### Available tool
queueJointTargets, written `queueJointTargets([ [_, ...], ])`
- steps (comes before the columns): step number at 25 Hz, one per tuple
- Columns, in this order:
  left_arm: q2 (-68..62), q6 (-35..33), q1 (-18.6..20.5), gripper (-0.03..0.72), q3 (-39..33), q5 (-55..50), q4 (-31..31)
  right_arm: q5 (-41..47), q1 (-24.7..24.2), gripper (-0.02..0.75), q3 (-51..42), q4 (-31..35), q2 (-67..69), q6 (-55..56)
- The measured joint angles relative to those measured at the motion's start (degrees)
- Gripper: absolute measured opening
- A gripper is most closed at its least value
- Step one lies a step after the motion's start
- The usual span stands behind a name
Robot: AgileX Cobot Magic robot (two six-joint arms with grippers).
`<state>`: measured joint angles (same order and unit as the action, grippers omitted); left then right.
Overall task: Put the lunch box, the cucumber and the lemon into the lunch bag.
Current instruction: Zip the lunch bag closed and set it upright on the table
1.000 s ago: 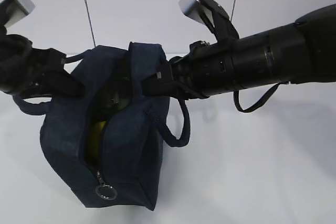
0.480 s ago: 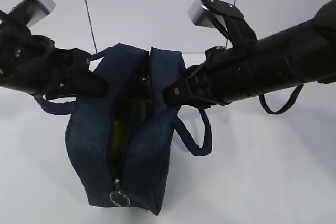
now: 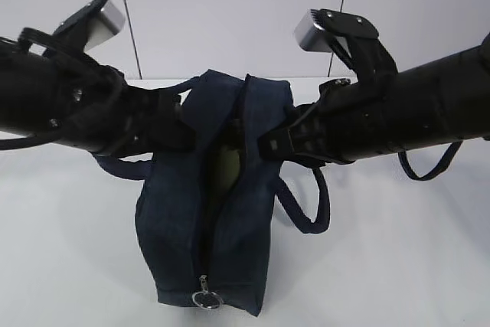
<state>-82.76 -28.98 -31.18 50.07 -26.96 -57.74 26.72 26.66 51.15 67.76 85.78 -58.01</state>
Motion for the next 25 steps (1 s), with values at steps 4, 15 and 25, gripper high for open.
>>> queueJointTargets([
  [4,-1.77,-0.1,-0.66,-0.003,0.0,2.98,-0.91,-2.86,0.0,-0.001,0.0,0.11,0.0,-0.15],
  [15,-5.19,-0.1,-0.7,-0.003,0.0,8.87,-2.19,-6.64,0.0,-0.001,0.4,4.14,2.45,-8.56],
  [25,-5.75,-0.33,-0.7,-0.003,0.0,12.53,-2.19,-7.75,0.0,-0.002,5.08,7.15,7.68,-12.51],
])
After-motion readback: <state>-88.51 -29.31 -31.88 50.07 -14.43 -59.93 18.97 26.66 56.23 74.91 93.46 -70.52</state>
